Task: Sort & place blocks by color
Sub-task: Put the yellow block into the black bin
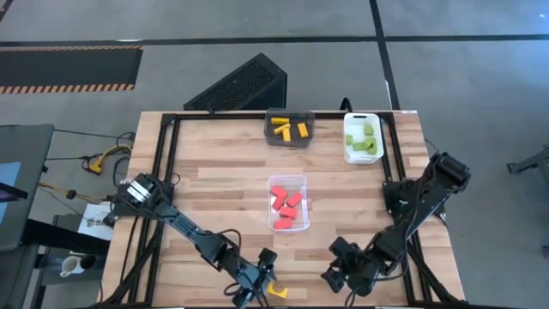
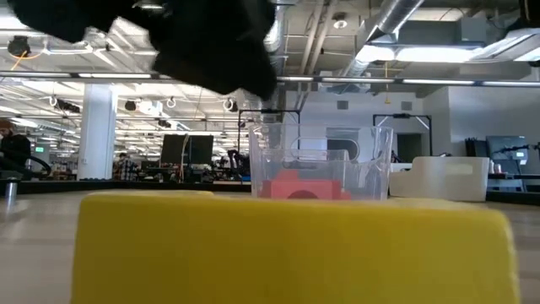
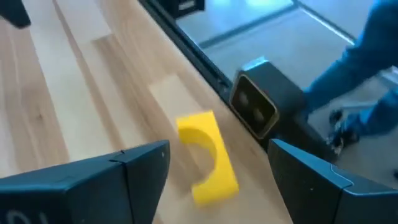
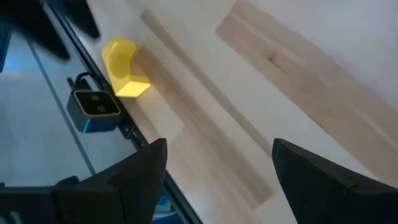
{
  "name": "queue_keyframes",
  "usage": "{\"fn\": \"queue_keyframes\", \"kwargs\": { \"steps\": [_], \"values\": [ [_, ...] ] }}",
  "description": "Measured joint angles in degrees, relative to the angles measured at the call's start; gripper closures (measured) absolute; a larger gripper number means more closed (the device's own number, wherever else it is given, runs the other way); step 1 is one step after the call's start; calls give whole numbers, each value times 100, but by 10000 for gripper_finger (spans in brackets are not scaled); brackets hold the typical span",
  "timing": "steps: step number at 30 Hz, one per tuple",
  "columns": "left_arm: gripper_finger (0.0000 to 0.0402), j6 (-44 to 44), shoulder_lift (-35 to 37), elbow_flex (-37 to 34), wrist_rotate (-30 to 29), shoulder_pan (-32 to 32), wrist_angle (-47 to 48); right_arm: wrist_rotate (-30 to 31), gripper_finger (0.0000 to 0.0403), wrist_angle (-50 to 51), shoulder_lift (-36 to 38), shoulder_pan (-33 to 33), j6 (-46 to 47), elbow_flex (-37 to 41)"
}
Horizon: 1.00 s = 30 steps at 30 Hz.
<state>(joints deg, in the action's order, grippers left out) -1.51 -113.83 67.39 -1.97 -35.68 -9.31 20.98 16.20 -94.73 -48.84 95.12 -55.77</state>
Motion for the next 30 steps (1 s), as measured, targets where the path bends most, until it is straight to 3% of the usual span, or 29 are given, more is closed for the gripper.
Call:
{"fn": "queue_keyframes", "kwargs": {
  "steps": [5,12,17,30],
  "values": [
    [143,-511,-359,368,-232,-2,-37,8,92,-61,-16,9,-23,0],
    [113,-335,-584,759,-293,-34,187,3,92,-2,-14,3,-100,0],
    [95,-422,-551,753,-330,10,616,-1,92,5,-12,-34,-161,0],
    [92,-434,-548,746,-80,39,1163,55,92,6,-12,-52,-217,0]
  ]
}}
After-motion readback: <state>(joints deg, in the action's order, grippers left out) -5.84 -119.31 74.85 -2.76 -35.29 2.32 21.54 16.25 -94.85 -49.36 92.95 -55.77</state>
